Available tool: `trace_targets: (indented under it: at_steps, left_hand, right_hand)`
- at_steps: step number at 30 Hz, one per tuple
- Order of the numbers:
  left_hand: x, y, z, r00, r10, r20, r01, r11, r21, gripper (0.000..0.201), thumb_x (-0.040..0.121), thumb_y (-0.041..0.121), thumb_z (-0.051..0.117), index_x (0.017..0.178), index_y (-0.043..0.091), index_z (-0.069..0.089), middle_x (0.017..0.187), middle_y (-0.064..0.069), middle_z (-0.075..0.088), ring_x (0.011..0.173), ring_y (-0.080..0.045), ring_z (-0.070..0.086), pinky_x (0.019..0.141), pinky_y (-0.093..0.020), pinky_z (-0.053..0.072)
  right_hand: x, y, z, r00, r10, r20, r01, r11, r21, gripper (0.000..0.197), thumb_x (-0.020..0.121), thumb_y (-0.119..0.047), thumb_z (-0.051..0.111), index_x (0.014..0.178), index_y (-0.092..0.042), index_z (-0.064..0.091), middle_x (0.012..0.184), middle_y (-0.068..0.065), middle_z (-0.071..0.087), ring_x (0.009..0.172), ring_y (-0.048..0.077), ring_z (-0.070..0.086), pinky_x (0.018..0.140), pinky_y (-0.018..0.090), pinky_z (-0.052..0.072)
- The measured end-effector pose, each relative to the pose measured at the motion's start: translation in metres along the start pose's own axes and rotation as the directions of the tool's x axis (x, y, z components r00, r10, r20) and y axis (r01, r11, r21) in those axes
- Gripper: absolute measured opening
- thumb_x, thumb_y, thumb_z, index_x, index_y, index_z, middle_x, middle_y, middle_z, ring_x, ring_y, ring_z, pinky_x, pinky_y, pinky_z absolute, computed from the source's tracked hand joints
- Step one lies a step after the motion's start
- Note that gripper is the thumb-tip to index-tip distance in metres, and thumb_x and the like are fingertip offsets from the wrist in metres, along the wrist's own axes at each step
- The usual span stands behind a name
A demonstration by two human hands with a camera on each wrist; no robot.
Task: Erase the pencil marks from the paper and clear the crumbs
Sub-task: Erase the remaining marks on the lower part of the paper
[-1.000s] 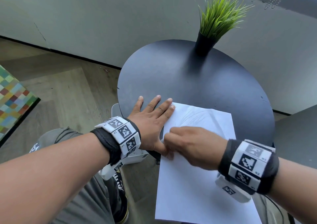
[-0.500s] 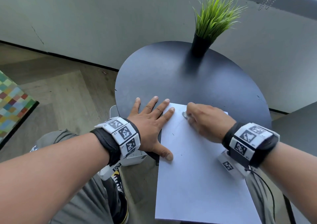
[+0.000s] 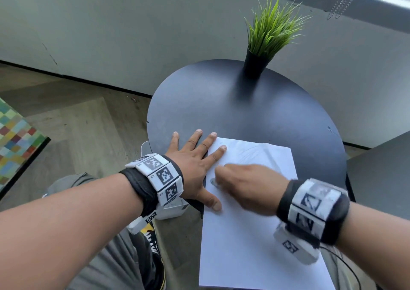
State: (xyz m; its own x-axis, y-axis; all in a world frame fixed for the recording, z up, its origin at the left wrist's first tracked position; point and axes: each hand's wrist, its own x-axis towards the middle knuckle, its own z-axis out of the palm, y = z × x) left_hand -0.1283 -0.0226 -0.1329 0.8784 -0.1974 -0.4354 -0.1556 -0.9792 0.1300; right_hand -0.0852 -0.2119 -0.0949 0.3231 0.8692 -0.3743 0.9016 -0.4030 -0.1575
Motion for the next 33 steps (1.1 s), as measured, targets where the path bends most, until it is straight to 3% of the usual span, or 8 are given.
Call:
trace_targets:
  at_steps: [4, 9, 12, 15, 18, 22, 27, 33]
  left_hand:
    - [0.001, 0.001, 0.001, 1.000, -0.002, 0.007, 0.002, 1.000, 0.004, 0.140, 0.046, 0.105, 0.039, 0.150, 0.038, -0.027, 0.159, 0.005, -0.035, 0.146, -0.029, -0.032, 0.109, -0.074, -0.007]
    - [0.001, 0.001, -0.001, 1.000, -0.002, 0.013, 0.001, 1.000, 0.008, 0.140, 0.047, 0.104, 0.040, 0.150, 0.038, -0.027, 0.159, 0.004, -0.036, 0.146, -0.029, -0.033, 0.109, -0.075, -0.006]
    - [0.001, 0.002, -0.002, 1.000, -0.010, 0.024, 0.010, 1.000, 0.009, 0.140, 0.046, 0.105, 0.040, 0.150, 0.038, -0.027, 0.159, 0.005, -0.035, 0.147, -0.029, -0.031, 0.109, -0.075, -0.004]
    - [0.000, 0.005, -0.006, 0.999, -0.024, 0.029, 0.024, 1.000, 0.006, 0.142, 0.045, 0.103, 0.045, 0.152, 0.037, -0.021, 0.161, 0.006, -0.029, 0.149, -0.029, -0.026, 0.110, -0.074, 0.000]
    - [-0.001, 0.010, -0.016, 0.999, -0.042, 0.013, 0.042, 0.999, -0.025, 0.137, 0.049, 0.100, 0.049, 0.156, 0.035, -0.007, 0.163, 0.009, -0.022, 0.151, -0.028, -0.016, 0.112, -0.073, 0.007]
    - [0.000, 0.017, -0.025, 0.998, -0.049, -0.047, 0.047, 0.998, -0.036, 0.120, 0.060, 0.098, 0.045, 0.154, 0.028, 0.016, 0.164, 0.014, -0.011, 0.152, -0.032, -0.002, 0.109, -0.070, 0.021]
    - [0.003, 0.020, -0.023, 0.997, -0.072, -0.007, 0.072, 0.997, -0.024, 0.130, 0.058, 0.094, 0.054, 0.156, 0.028, 0.000, 0.165, 0.015, -0.009, 0.152, -0.032, -0.006, 0.108, -0.073, 0.021]
    - [0.005, 0.020, -0.023, 0.998, -0.058, 0.029, 0.058, 0.998, -0.003, 0.135, 0.057, 0.094, 0.056, 0.157, 0.027, -0.007, 0.164, 0.014, -0.013, 0.151, -0.035, -0.009, 0.105, -0.076, 0.022]
  right_hand:
    - [0.006, 0.049, -0.014, 0.931, 0.337, -0.142, -0.339, 0.941, 0.005, 0.013, 0.099, -0.027, 0.027, 0.095, -0.017, 0.034, 0.090, 0.002, 0.053, 0.084, 0.032, 0.057, 0.070, 0.039, 0.047]
    - [-0.002, 0.001, 0.001, 1.000, 0.007, -0.028, -0.007, 1.000, 0.019, 0.011, 0.095, -0.025, 0.032, 0.103, -0.018, 0.037, 0.090, 0.001, 0.049, 0.078, 0.031, 0.057, 0.065, 0.041, 0.047]
    - [0.002, 0.031, -0.009, 0.962, 0.215, -0.169, -0.225, 0.974, -0.038, 0.032, 0.099, -0.045, 0.015, 0.096, -0.020, 0.037, 0.088, -0.002, 0.052, 0.083, 0.028, 0.058, 0.063, 0.032, 0.034]
    - [0.007, 0.057, -0.013, 0.864, 0.497, -0.074, -0.468, 0.850, 0.241, 0.024, 0.101, -0.042, 0.031, 0.100, -0.021, 0.042, 0.093, 0.006, 0.059, 0.084, 0.031, 0.056, 0.068, 0.036, 0.042]
    - [0.012, 0.068, -0.009, 0.804, 0.592, -0.058, -0.523, 0.750, 0.406, 0.023, 0.095, -0.051, 0.035, 0.092, -0.029, 0.040, 0.084, 0.003, 0.060, 0.080, 0.028, 0.058, 0.083, 0.046, 0.050]
    - [0.013, 0.069, -0.012, 0.781, 0.619, -0.076, -0.530, 0.723, 0.443, 0.018, 0.094, -0.049, 0.043, 0.096, -0.031, 0.039, 0.088, 0.007, 0.061, 0.081, 0.031, 0.057, 0.081, 0.043, 0.051]
    - [0.007, 0.045, -0.015, 0.825, 0.556, -0.107, -0.507, 0.809, 0.298, 0.022, 0.098, -0.038, 0.042, 0.098, -0.015, 0.041, 0.097, 0.012, 0.063, 0.088, 0.033, 0.055, 0.067, 0.036, 0.037]
    - [0.011, 0.007, 0.000, 0.974, 0.214, -0.071, -0.210, 0.976, 0.062, 0.026, 0.097, -0.029, 0.043, 0.118, -0.014, 0.040, 0.105, 0.011, 0.060, 0.095, 0.035, 0.060, 0.067, 0.037, 0.040]
